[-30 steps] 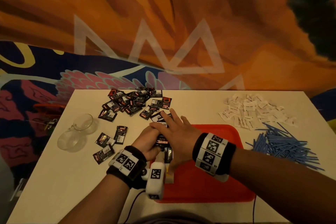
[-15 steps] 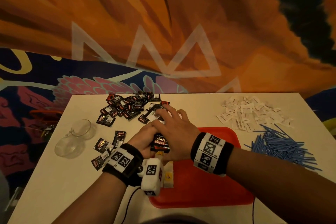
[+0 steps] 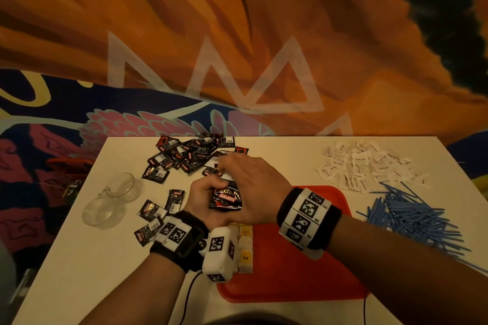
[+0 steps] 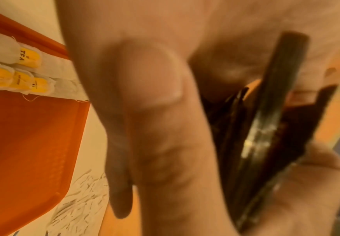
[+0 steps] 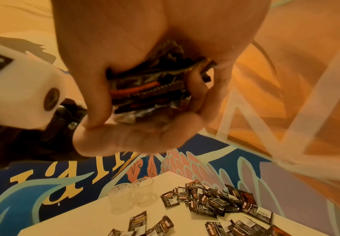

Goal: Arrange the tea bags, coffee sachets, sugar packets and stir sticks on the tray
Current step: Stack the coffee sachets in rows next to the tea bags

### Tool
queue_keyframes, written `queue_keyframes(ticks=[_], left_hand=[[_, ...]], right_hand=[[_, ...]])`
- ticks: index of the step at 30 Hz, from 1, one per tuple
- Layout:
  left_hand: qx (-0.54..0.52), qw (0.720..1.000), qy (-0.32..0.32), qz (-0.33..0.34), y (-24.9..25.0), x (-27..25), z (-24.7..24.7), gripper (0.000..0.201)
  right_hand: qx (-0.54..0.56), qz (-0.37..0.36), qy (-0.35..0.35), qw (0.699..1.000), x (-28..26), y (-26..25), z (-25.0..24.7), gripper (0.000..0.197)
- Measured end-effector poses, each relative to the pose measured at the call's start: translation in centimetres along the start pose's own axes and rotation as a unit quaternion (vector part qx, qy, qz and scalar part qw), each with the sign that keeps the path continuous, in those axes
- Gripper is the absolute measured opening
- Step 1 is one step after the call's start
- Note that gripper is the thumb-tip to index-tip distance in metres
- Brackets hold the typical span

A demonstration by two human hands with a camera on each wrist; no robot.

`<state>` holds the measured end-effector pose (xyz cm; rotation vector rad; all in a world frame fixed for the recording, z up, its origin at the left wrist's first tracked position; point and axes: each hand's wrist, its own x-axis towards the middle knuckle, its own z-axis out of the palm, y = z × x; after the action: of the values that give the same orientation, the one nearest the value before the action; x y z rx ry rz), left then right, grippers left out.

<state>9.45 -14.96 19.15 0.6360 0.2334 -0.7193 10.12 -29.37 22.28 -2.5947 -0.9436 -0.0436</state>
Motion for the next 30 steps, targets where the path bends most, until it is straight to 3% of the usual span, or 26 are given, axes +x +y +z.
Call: queue_keyframes(ticks=[3,4,9,13,17,20,22,26,30], left_hand=[[-0.018,1.0,0.017,-0.011,-0.1,0.3,-0.1,0.059],[-0.019,1.0,0.022,-0.007,-0.3,0.4,-0.1,0.059],[0.032,0.999,0.036,-0.019,-0.8,0.6,0.6,0.024],[0.061,0.997,0.016,-0.049,-0.8,0.7,0.3,0.053],[0.134,0.989,-0.032,-0.059,-0.4,0.6,-0.1,0.051],[0.168,0.984,-0.026,-0.057,-0.5,0.3,-0.5,0.04],[0.183,0.982,-0.015,-0.044,-0.5,0.4,-0.8,0.051],[0.219,0.975,0.011,-0.034,-0.6,0.8,-0.5,0.057],[0.235,0.971,0.018,-0.029,-0.8,1.0,-0.4,0.052]], right_hand=[[-0.018,0.011,-0.071,0.997,-0.2,0.1,-0.6,0.092],[-0.018,0.014,-0.094,0.995,-0.3,0.2,-0.8,0.093],[-0.018,0.04,-0.171,0.984,-0.1,0.6,-2.1,0.087],[0.026,0.038,-0.13,0.99,0.1,0.4,-2.2,0.08],[0.123,0.053,-0.109,0.985,-0.3,0.6,-2.4,0.069],[0.324,0.101,-0.124,0.932,-0.3,1.9,-3.2,0.031],[0.433,0.143,-0.093,0.885,-0.2,2.4,-3.0,0.005],[0.467,0.25,0.015,0.848,0.6,3.2,-0.8,0.017],[0.495,0.324,0.034,0.805,0.8,3.5,0.0,0.012]])
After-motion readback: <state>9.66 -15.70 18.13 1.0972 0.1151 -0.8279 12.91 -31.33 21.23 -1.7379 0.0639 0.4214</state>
